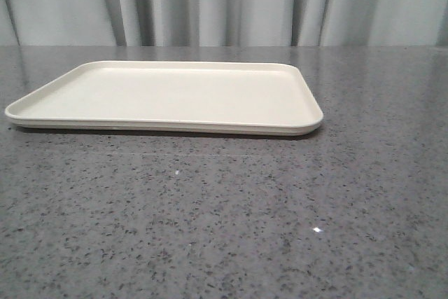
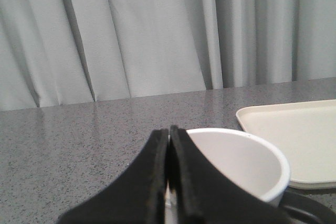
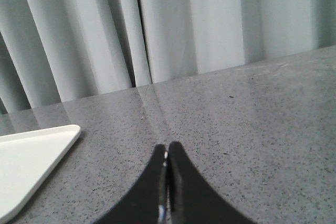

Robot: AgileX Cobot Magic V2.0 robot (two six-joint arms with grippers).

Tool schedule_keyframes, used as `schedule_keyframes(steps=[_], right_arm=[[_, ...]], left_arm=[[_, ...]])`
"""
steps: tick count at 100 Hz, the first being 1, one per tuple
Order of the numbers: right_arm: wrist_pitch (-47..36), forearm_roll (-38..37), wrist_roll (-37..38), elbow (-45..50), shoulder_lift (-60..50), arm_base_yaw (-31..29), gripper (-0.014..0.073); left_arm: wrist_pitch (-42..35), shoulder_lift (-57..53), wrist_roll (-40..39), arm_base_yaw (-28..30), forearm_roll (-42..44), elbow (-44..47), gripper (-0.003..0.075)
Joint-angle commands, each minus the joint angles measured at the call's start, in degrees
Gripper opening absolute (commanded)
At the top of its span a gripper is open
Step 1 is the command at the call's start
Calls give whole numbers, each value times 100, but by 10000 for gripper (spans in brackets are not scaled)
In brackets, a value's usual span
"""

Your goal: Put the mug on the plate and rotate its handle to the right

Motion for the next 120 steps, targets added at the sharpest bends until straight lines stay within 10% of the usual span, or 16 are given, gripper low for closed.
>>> schedule_keyframes(steps=[1, 120], right_arm=[[-133, -56, -66, -5, -121, 0, -110], [-94, -1, -66, -12, -121, 0, -110]], left_arm=[[-446, -171, -45, 4, -51, 50, -20], [-762, -171, -45, 4, -811, 50, -20]])
